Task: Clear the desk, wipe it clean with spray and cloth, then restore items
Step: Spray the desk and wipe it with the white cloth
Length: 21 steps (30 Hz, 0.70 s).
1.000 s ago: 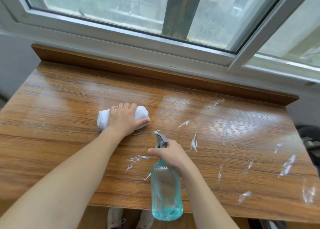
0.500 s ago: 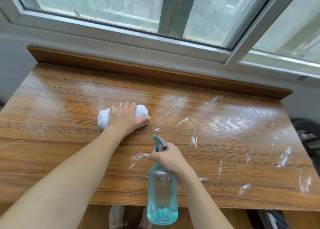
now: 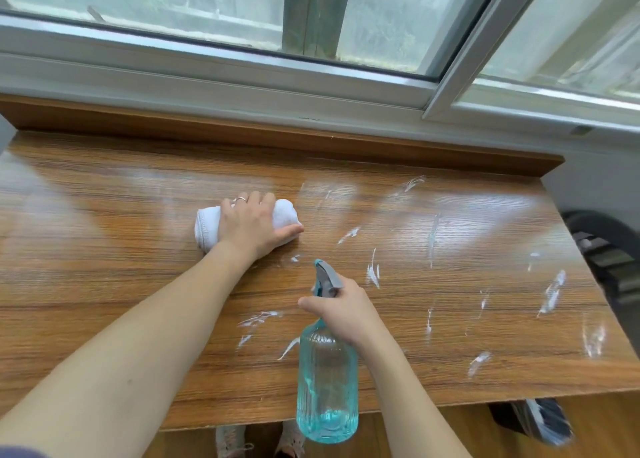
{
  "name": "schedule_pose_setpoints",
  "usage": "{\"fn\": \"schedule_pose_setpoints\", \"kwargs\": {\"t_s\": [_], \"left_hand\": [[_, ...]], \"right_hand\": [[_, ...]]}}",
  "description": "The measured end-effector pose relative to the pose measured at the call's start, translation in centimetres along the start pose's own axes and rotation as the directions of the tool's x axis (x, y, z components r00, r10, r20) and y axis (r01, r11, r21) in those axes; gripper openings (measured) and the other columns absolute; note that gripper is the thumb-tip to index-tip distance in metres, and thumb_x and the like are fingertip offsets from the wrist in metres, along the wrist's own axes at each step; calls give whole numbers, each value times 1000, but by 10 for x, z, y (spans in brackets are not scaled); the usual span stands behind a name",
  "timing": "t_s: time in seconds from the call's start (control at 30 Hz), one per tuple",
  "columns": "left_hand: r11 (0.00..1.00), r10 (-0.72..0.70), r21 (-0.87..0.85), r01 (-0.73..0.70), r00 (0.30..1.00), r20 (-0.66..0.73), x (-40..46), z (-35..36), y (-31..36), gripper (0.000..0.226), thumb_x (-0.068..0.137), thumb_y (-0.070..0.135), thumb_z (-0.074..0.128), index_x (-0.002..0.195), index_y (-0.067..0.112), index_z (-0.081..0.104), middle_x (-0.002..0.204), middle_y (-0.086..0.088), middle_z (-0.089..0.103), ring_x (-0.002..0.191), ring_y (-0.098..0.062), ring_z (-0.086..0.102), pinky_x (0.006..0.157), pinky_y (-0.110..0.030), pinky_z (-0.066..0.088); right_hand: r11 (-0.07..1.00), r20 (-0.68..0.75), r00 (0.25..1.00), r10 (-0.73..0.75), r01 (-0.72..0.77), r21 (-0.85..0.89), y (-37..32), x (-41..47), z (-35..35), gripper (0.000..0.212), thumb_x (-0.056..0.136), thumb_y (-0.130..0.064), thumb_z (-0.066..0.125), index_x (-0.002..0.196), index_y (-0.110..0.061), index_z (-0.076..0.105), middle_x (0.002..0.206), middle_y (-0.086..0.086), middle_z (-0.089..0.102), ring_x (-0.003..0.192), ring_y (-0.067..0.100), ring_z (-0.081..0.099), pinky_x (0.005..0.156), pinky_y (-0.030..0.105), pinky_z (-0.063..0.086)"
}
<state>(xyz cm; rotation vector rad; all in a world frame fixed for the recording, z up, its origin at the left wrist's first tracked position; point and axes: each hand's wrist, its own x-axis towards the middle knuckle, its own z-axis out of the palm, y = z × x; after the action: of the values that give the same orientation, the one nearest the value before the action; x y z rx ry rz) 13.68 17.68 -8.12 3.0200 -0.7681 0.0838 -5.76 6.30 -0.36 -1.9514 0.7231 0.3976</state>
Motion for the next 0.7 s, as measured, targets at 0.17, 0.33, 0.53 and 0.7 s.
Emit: {"fn": "schedule_pose_setpoints", "kwargs": {"t_s": [0.17,0.33,0.53,0.7], "left_hand": [[999,24,-40,-23,999,23,-6,-5,5,90,70,93,29,112,18,56,117,-7,63,110,-29,57,88,-44,36],[989,118,-86,-122,991,-57,-62,2,9,86,65,91,30,101,20,64,98,-5,66,95,-30,61,84,-43,38],[982,159,-77,-170,978,-133,-86,11,9,81,66,91,37,88,18,63,89,-5,66,84,-30,63,77,-43,41],[989,138,-41,-142,985,-100,-60,7,10,85,67,92,29,95,19,64,95,-9,67,91,-31,63,79,-44,42]], "right_hand": [[1000,-24,999,22,-22,13,1,-5,-1,27,84,-40,74,79,-25,52,79,-6,57,71,15,52,67,32,42],[999,-25,999,31,-31,-7,-4,-8,-2,26,84,-36,73,79,-21,53,77,-5,57,70,15,52,65,33,40],[999,-2,1000,17,-17,-51,-6,-8,-2,25,84,-33,71,76,-24,49,74,-7,54,66,13,48,62,31,37],[998,-2,1000,4,-5,-65,-2,-6,0,28,83,-37,72,76,-25,47,75,-7,55,68,15,50,62,31,37]]}}
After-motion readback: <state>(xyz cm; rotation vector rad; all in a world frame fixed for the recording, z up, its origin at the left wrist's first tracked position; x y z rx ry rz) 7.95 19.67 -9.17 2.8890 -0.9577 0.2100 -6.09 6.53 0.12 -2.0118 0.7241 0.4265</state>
